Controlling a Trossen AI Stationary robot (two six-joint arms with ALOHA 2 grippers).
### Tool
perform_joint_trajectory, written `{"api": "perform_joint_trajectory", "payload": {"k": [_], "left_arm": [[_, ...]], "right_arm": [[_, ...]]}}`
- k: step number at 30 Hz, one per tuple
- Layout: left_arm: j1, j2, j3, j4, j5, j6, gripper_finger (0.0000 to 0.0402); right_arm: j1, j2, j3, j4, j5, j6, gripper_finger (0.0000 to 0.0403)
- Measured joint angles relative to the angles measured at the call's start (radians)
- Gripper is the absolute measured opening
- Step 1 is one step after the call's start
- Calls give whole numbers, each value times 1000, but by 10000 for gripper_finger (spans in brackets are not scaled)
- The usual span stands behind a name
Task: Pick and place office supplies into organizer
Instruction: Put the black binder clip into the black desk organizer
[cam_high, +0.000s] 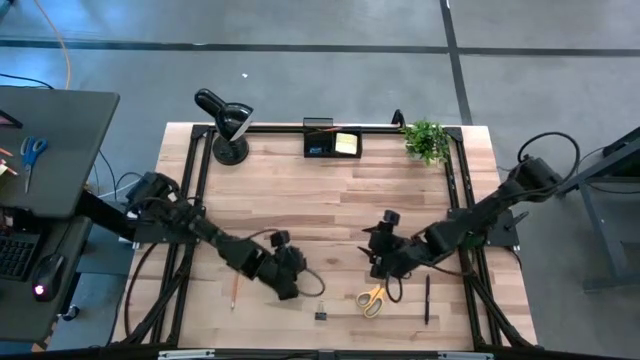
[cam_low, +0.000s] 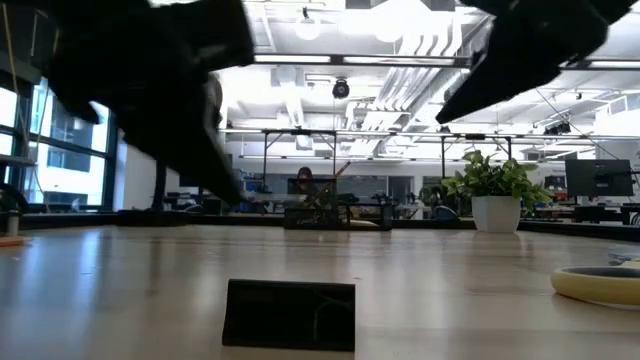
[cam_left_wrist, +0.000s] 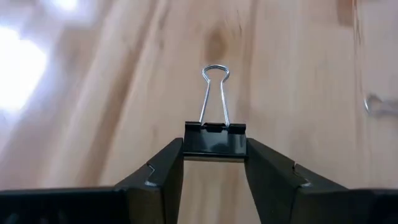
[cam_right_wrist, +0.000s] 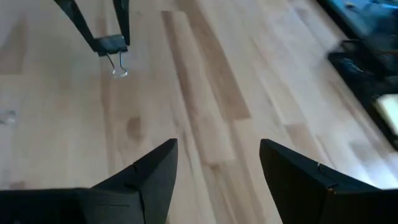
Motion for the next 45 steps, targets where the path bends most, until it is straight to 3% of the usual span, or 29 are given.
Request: {"api": "perform_joint_trajectory", "payload": {"k": [13, 19, 26, 35, 45], "left_arm": [[405, -97, 0, 11, 64, 450, 137], [625, -97, 0, 78, 92, 640, 138], [810, -97, 24, 162, 247, 768, 138], [940, -92, 28, 236, 233, 917, 138], [968, -6, 29, 376, 210, 1038, 138]], "right_arm": [[75, 10, 0, -110, 238, 121, 222], [75, 23, 0, -123, 262, 126, 222], [75, 33, 0, -176, 286, 163, 222], [75, 51, 0, -200, 291, 221, 222], [118, 51, 0, -196, 283, 333, 222]]}}
